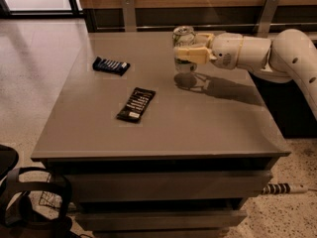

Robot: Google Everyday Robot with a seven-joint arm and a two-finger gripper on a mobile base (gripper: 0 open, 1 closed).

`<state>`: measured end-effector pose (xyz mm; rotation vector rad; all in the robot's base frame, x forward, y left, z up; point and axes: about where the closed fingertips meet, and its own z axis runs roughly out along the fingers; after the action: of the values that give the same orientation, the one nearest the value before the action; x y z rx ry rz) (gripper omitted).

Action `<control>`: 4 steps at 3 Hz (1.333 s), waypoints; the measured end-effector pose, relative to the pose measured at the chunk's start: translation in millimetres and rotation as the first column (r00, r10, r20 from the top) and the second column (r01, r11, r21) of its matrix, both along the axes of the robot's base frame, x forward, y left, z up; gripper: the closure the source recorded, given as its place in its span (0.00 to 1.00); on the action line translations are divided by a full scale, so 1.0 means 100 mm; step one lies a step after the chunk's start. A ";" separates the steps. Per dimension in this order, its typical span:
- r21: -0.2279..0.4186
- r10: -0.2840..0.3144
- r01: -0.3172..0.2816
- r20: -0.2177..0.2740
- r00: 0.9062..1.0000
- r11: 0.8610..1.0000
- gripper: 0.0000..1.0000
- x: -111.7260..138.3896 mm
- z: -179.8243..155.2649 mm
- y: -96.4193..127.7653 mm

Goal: Place 7up can upright

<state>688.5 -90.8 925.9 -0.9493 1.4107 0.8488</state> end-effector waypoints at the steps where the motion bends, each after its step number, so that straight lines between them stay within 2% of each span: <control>1: 0.010 -0.021 0.021 0.017 1.000 1.000 1.00 0.08 -0.11 -0.05; 3: -0.019 -0.057 0.058 0.033 0.998 0.998 1.00 0.22 -0.24 -0.22; 4: -0.006 -0.070 0.071 0.035 0.997 0.997 1.00 0.27 -0.34 -0.28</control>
Offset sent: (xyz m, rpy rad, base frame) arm 0.0262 -0.0321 -0.0223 -0.0364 -0.0374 -0.0741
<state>715.7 -118.7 891.8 -0.9106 1.4105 0.7718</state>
